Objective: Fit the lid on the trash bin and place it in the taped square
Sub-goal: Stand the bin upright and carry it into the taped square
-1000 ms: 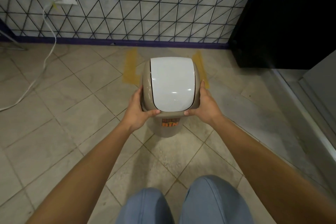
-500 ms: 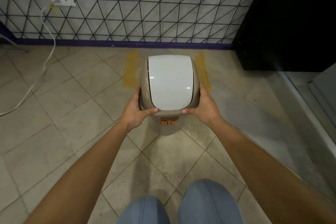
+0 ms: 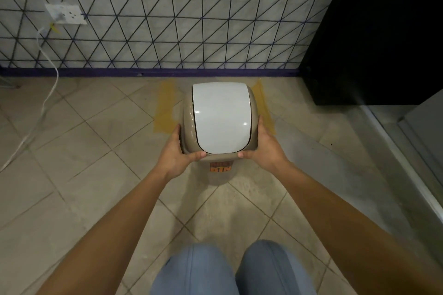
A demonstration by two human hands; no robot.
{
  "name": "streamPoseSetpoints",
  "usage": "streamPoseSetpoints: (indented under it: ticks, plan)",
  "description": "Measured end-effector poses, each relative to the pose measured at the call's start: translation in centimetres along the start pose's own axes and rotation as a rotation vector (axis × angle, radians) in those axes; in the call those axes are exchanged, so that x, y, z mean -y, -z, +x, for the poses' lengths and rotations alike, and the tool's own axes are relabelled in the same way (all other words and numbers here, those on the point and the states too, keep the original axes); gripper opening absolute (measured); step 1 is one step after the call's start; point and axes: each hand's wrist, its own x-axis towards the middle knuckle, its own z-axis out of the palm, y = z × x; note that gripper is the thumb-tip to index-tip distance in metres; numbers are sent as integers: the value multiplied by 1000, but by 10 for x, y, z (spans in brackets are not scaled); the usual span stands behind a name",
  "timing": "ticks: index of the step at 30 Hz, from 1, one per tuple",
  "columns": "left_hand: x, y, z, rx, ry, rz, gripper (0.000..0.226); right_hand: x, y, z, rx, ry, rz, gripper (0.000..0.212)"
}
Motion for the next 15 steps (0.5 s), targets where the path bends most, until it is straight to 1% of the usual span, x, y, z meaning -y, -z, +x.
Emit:
streamPoseSetpoints:
  ticks: [5, 10, 15]
  plan:
    - [-1, 3, 22, 1, -21, -2, 104, 9, 1, 18, -17, -34, -19, 120]
    - [-1, 6, 32, 3, 4, -33, 110, 17, -1, 33, -23, -76, -36, 120]
    - [-4, 9, 46, -10, -15, -42, 108, 19, 1, 53, -34, -70, -8, 116]
